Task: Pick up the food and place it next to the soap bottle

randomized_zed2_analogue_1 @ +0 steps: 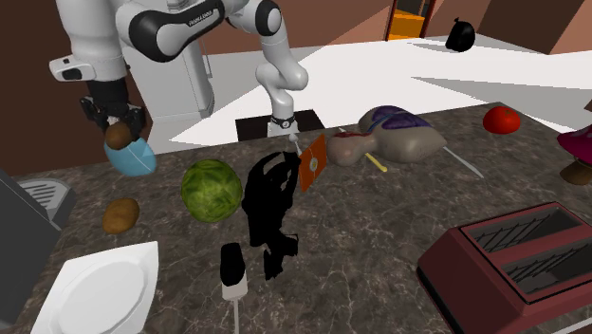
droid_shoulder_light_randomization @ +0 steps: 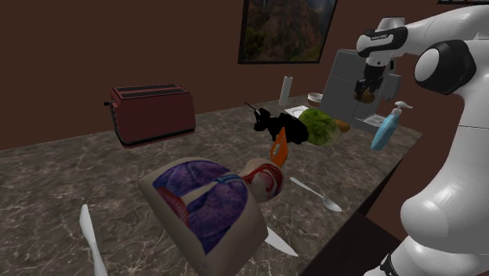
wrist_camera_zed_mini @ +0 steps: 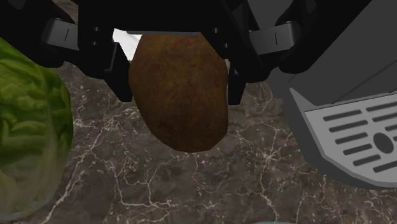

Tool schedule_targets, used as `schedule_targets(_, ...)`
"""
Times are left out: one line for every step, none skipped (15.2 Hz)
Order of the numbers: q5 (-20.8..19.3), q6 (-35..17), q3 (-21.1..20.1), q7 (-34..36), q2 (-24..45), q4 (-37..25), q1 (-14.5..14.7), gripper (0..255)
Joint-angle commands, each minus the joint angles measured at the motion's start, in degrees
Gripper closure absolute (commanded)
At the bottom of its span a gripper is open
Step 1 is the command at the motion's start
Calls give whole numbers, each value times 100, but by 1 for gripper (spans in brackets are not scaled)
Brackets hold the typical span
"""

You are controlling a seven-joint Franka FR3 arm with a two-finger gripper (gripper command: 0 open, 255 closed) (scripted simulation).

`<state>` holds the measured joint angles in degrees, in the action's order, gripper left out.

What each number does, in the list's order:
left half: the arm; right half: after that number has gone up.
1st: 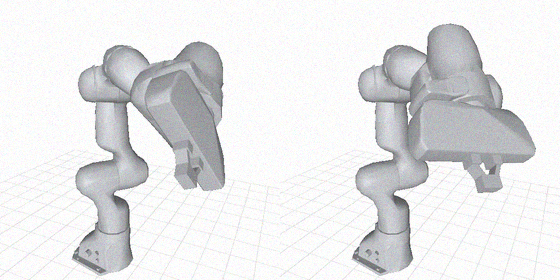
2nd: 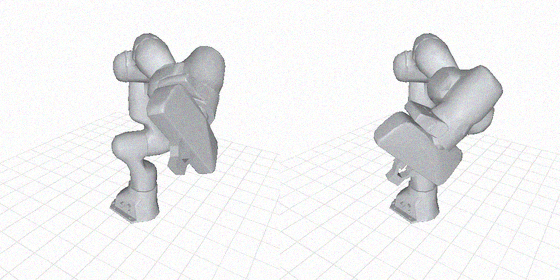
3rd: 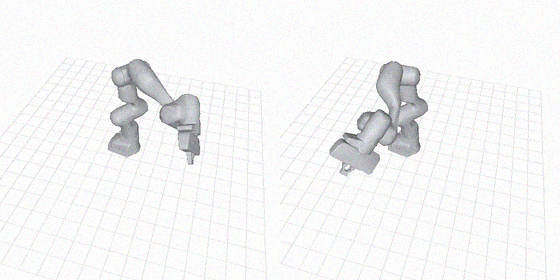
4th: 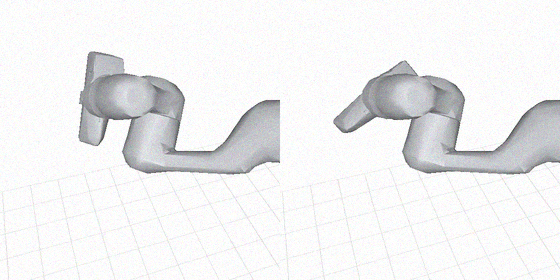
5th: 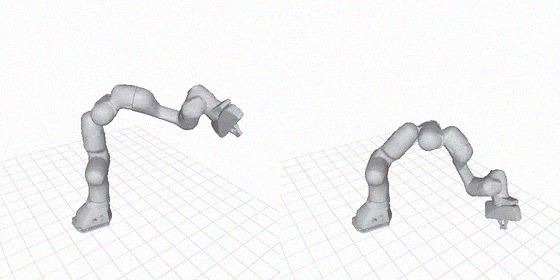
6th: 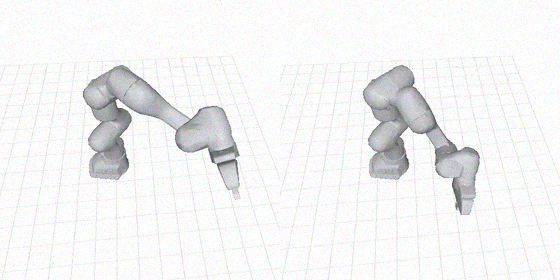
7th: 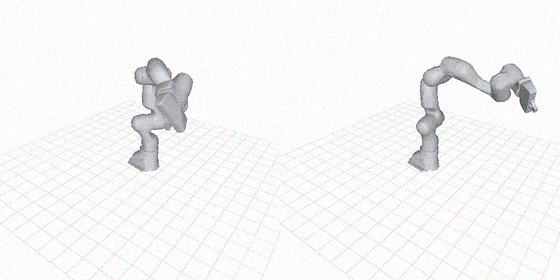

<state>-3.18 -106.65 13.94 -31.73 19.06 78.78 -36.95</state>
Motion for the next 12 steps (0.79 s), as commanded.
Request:
schedule_targets(-7, -163, -3, 24, -5, 166, 11, 255)
schedule_targets(-11, -242, -4, 32, -11, 251, 14, 255)
schedule_targets(-14, -320, -5, 41, -14, 334, 17, 255)
schedule_targets(-17, -397, -5, 49, -17, 414, 20, 255)
schedule_targets(-20, -474, -6, 57, -17, 492, 22, 255)
schedule_targets(-22, -550, -7, 65, -16, 567, 24, 255)
schedule_targets(-24, -626, -8, 73, -14, 641, 26, 255)
schedule_targets(-26, -701, -8, 81, -10, 713, 28, 255)
schedule_targets(-28, -775, -9, 88, -5, 782, 29, 255)
schedule_targets(-29, -849, -10, 95, 1, 850, 31, 255)
schedule_targets(-30, -922, -11, 102, 9, 916, 32, 255)
schedule_targets(-30, -994, -12, 109, 18, 980, 32, 255)
